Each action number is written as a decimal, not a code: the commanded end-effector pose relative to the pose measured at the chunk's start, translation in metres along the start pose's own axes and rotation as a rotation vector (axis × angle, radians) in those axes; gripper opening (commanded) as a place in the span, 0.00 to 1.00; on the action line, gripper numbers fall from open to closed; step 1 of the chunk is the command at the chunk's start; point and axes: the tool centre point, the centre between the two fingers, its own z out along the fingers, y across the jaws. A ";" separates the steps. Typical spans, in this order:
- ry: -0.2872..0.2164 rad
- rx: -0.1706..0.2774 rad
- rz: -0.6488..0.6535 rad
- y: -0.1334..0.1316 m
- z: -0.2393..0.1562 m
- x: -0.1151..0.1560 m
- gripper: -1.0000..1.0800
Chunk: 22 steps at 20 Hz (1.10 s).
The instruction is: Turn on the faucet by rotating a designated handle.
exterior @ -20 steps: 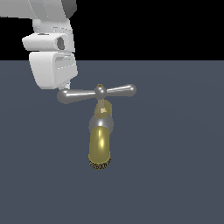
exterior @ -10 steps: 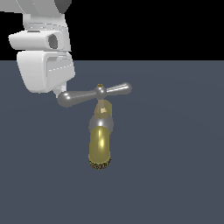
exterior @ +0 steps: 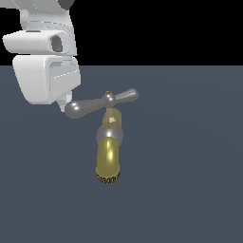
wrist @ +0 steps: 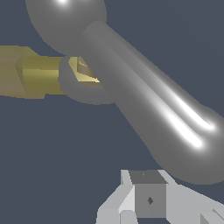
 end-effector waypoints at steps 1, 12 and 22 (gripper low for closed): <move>0.003 -0.005 0.012 0.008 0.000 0.012 0.00; 0.003 -0.007 0.011 0.039 0.000 0.033 0.00; 0.003 -0.006 -0.007 0.057 -0.001 0.043 0.00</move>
